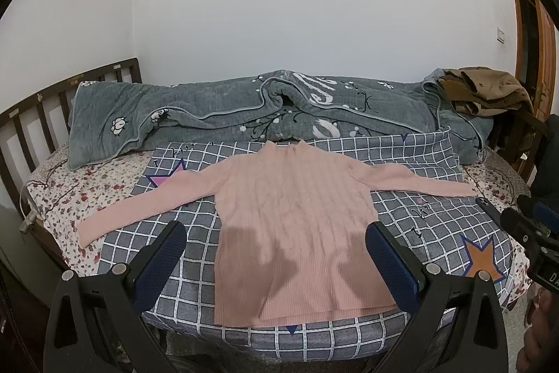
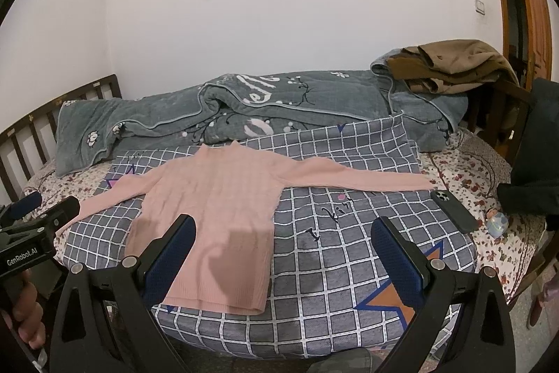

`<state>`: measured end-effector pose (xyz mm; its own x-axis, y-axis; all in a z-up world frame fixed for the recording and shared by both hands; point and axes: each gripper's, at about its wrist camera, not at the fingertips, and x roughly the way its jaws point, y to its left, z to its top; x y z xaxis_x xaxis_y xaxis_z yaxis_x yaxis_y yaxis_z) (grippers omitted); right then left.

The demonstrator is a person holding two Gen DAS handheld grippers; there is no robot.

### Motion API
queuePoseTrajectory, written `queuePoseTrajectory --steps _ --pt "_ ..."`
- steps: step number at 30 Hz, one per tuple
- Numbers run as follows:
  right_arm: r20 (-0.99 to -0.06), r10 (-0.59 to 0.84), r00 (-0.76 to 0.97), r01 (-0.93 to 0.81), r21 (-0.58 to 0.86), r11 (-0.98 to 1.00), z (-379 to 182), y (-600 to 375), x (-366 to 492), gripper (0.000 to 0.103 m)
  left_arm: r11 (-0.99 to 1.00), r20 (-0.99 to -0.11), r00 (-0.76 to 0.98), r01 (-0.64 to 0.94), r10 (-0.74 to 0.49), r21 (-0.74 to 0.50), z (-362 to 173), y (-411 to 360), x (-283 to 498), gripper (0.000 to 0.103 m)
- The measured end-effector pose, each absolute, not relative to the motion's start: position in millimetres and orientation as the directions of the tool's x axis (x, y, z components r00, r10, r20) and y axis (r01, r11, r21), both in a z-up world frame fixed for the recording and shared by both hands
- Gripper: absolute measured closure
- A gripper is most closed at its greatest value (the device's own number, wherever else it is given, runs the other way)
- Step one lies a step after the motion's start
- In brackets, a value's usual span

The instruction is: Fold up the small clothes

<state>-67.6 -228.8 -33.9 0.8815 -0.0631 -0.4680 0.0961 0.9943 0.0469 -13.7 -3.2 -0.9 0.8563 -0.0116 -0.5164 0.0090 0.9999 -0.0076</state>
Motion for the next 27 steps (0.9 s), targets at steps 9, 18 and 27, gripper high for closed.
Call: queuePoseTrajectory --steps 9,18,27 --pt "-0.464 -0.06 0.884 0.092 0.045 0.995 -33.2 -227.2 -67.6 0.004 1.0 -0.516 0.856 0.009 -0.011 -0.006 -0.6 -2.8 -13.9 0.0" --pt "-0.45 -0.056 0.891 0.083 0.04 0.996 -32.4 -225.3 -74.8 0.004 1.0 -0.515 0.857 0.009 -0.011 -0.006 -0.2 -1.2 -14.3 0.0" --pt "-0.449 -0.056 0.892 0.08 0.034 0.996 -31.7 -224.2 -74.4 0.004 1.0 -0.516 0.857 0.008 -0.009 -0.004 -0.1 -1.0 -14.3 0.0"
